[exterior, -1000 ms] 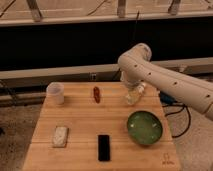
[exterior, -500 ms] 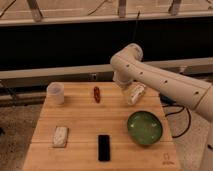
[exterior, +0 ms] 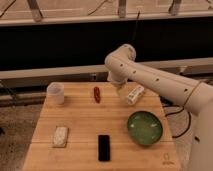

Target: Drag the pepper across the table

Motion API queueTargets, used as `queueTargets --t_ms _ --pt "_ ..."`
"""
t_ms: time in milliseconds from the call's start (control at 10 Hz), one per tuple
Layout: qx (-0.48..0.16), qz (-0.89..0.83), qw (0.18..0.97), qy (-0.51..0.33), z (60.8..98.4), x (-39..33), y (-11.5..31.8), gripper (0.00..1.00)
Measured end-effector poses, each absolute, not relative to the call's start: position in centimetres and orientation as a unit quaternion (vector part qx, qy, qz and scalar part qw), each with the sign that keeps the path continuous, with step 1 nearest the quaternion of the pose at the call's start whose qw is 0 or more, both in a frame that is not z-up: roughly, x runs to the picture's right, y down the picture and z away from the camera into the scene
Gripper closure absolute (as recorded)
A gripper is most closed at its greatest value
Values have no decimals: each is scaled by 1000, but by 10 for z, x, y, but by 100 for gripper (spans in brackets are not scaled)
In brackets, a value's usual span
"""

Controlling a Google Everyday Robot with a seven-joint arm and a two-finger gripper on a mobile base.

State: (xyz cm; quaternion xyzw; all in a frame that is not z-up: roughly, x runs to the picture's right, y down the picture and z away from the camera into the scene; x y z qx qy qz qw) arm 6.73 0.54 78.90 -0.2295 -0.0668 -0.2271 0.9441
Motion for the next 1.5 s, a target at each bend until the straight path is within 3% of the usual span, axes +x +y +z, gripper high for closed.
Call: queueTargets --t_ms 1500 --pt "-246 -287 921 -96 855 15 11 20"
